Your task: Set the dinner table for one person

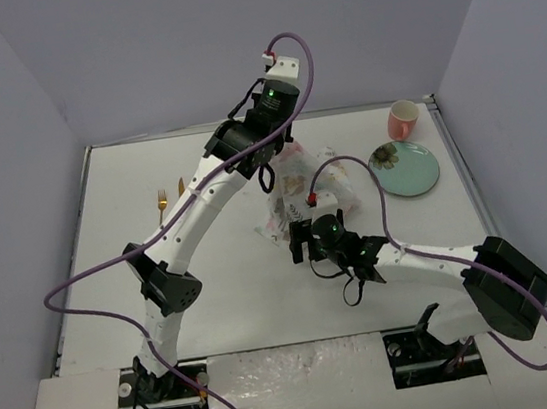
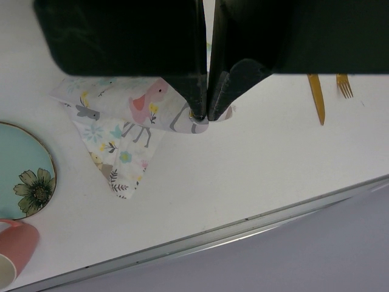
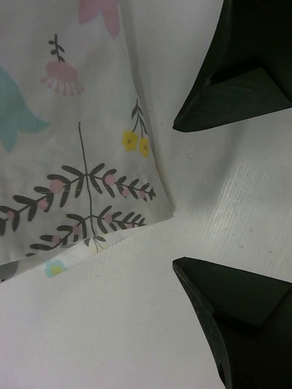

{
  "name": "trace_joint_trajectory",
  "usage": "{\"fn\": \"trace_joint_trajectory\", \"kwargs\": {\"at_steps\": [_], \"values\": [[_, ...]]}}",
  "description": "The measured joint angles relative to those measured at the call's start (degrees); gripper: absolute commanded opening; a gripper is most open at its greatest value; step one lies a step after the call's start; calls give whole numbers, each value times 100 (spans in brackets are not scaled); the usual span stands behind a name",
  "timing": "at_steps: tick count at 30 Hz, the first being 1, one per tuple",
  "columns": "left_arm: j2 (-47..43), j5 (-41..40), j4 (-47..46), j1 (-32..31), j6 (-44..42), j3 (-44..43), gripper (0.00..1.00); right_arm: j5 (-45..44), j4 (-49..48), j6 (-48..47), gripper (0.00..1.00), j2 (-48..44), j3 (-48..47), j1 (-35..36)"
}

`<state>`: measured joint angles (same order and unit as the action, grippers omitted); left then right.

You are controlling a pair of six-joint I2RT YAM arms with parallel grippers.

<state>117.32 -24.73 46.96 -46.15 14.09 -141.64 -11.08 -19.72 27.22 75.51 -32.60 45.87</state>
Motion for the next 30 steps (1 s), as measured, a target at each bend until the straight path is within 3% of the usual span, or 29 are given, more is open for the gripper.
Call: {"fn": "trace_joint_trajectory", "kwargs": {"at_steps": [15,30], "values": [[0,-133,-57,17,37,114,0,-1485,-165,541,73,1473,-529,623],[-3,-134,-80,62,99,263,0,-2150,86,937,35,1815,-749,743]]}}
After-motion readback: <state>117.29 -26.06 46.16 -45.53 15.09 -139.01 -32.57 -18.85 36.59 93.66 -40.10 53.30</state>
